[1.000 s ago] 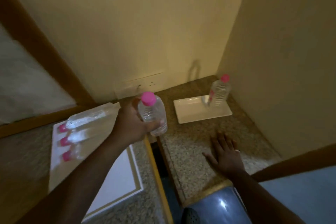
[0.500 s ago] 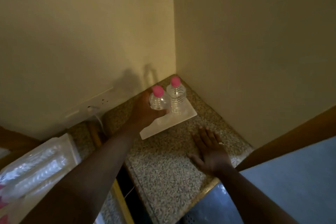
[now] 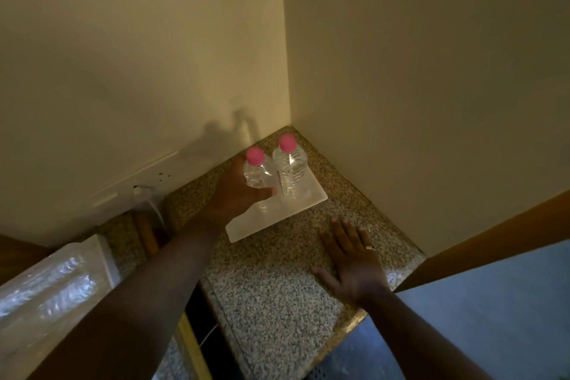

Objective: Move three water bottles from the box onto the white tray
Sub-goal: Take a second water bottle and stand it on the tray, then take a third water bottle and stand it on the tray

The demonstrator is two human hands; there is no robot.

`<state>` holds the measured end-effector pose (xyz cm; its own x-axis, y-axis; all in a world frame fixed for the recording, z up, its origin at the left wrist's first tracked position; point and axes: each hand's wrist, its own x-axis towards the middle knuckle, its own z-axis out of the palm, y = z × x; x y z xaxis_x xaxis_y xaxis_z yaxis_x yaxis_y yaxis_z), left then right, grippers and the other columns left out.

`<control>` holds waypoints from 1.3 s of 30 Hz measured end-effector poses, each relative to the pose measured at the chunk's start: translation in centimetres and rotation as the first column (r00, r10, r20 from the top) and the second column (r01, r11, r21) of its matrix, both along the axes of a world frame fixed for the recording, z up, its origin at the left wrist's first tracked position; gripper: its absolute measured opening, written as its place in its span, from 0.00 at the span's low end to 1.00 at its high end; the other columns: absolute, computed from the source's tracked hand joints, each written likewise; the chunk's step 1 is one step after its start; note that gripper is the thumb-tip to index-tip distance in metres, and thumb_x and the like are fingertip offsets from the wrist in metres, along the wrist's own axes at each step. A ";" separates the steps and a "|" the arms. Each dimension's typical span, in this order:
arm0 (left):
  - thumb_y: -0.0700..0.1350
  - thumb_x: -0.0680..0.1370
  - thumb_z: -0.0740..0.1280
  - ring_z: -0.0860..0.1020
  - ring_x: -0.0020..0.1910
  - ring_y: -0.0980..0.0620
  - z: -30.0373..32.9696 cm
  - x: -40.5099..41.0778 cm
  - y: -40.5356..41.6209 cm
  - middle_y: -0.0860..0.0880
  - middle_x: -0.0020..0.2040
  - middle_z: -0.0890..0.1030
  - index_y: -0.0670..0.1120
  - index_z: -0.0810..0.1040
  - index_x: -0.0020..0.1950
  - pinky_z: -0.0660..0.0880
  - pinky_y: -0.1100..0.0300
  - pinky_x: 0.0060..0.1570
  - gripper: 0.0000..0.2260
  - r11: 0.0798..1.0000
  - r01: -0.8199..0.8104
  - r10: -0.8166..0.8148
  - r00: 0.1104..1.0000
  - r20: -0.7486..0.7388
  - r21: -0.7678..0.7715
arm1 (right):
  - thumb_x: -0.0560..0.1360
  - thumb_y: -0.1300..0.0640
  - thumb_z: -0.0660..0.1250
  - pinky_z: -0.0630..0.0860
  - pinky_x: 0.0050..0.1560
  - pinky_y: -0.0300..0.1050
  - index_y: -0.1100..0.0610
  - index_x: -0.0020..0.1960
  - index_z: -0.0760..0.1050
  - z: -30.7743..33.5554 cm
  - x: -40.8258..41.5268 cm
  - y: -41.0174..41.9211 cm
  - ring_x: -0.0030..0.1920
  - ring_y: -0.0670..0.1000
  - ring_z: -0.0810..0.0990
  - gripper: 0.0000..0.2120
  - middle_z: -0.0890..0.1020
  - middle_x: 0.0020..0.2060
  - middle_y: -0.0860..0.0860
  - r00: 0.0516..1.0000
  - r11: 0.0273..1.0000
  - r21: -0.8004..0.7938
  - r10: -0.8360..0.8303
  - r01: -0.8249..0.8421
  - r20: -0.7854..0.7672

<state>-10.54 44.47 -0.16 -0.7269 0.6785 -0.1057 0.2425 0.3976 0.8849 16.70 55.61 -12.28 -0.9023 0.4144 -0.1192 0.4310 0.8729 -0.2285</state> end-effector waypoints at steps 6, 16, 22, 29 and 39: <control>0.41 0.62 0.82 0.77 0.62 0.46 0.3 0.3 -1.0 0.49 0.64 0.77 0.49 0.68 0.70 0.77 0.49 0.58 0.40 1.000 0.022 -0.022 1.000 0.012 0.013 | 0.77 0.27 0.45 0.40 0.77 0.60 0.46 0.80 0.46 -0.2 0.0 0.1 0.79 0.54 0.36 0.38 0.45 0.80 0.52 1.000 1.000 0.015 0.000 0.000 0.007; 0.54 0.65 0.79 0.71 0.67 0.56 1.3 1.4 -12.0 0.53 0.68 0.74 0.65 0.66 0.68 0.74 0.55 0.60 0.36 0.986 -0.042 0.020 0.990 -0.141 -0.159 | 0.77 0.26 0.41 0.40 0.77 0.65 0.49 0.80 0.38 0.9 -1.0 -2.5 0.78 0.57 0.32 0.40 0.39 0.79 0.56 0.998 1.000 -0.013 -0.028 0.029 0.056; 0.65 0.66 0.74 0.68 0.70 0.42 0.8 2.9 -23.4 0.44 0.71 0.72 0.47 0.72 0.70 0.67 0.52 0.65 0.38 0.904 -0.162 0.021 0.941 -0.338 -0.395 | 0.78 0.28 0.38 0.38 0.77 0.63 0.49 0.80 0.47 0.6 -4.2 -11.6 0.79 0.59 0.39 0.38 0.46 0.80 0.55 0.982 0.983 -0.085 0.171 -0.165 0.075; 0.77 0.64 0.58 0.44 0.79 0.41 0.0 3.2 -34.8 0.44 0.80 0.52 0.45 0.55 0.79 0.47 0.45 0.75 0.53 0.755 -0.289 -0.045 0.873 -0.486 -0.589 | 0.75 0.30 0.34 0.44 0.77 0.63 0.51 0.80 0.52 0.8 -6.2 -15.2 0.79 0.60 0.46 0.41 0.53 0.80 0.55 0.978 0.984 0.006 0.177 -0.179 0.112; 0.54 0.74 0.71 0.54 0.78 0.42 -0.9 4.2 -40.4 0.45 0.80 0.56 0.47 0.52 0.79 0.58 0.49 0.74 0.40 0.680 -0.343 -0.022 0.874 -0.485 -0.648 | 0.77 0.31 0.38 0.62 0.70 0.70 0.59 0.74 0.68 1.6 -6.7 -16.1 0.73 0.67 0.66 0.42 0.70 0.73 0.62 0.980 0.982 0.059 0.170 -0.177 0.107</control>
